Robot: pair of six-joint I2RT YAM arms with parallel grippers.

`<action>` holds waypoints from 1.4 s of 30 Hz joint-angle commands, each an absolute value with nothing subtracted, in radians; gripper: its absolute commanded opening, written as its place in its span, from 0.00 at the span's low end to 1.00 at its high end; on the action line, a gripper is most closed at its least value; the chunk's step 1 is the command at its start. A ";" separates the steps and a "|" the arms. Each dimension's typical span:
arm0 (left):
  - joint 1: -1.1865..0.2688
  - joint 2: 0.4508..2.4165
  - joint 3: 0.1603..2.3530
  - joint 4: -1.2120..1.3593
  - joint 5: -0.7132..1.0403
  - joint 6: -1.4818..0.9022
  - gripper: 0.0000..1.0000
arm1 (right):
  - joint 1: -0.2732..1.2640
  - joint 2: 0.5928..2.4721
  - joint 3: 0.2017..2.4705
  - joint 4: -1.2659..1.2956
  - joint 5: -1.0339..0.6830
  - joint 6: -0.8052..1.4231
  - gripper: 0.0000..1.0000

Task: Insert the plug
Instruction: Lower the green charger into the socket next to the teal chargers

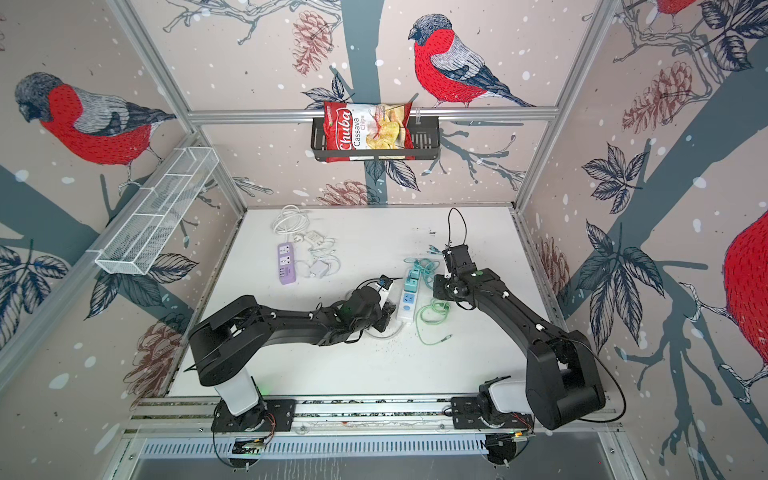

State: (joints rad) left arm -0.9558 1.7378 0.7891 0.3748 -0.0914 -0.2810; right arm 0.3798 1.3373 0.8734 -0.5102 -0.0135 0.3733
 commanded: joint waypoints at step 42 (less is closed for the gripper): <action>-0.959 1.329 0.503 0.437 -0.331 -0.266 0.29 | 0.702 1.490 0.971 -0.499 0.184 0.749 0.09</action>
